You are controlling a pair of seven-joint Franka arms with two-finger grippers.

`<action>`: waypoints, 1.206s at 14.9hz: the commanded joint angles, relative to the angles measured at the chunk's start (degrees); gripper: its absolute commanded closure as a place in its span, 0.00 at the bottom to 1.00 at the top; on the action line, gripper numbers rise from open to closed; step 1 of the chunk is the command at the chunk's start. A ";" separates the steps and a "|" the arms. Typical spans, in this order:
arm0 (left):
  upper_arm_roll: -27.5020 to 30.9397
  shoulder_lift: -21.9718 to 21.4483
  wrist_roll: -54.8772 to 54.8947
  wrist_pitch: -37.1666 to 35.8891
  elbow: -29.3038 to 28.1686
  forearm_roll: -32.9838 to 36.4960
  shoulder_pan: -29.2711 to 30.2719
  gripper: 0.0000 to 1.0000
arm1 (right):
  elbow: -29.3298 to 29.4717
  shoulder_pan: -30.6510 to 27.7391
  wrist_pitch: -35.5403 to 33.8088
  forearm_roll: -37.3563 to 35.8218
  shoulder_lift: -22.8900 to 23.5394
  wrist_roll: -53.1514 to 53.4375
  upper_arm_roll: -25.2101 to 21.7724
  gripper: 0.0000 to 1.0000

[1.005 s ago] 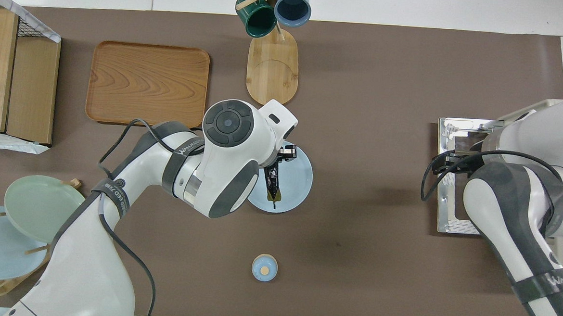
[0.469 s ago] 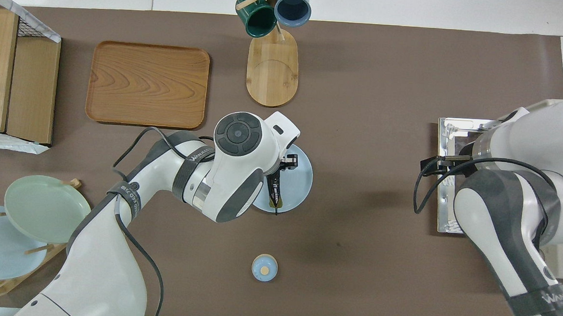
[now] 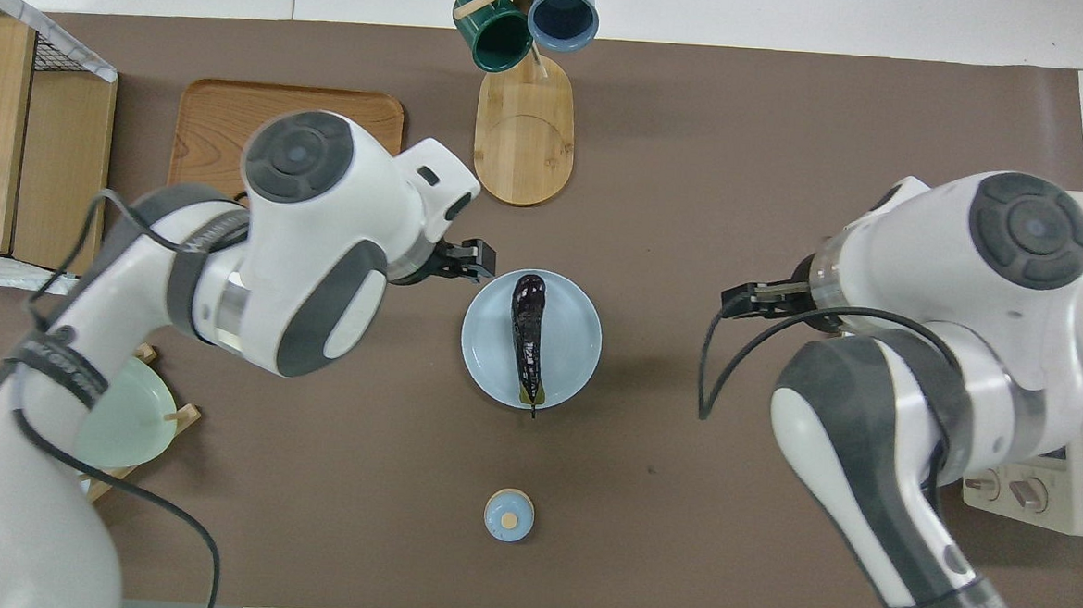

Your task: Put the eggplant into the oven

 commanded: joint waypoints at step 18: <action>-0.26 -18.93 23.77 -16.01 -5.02 8.02 20.16 0.00 | 10.26 25.81 20.99 -2.10 25.45 27.79 0.44 0.51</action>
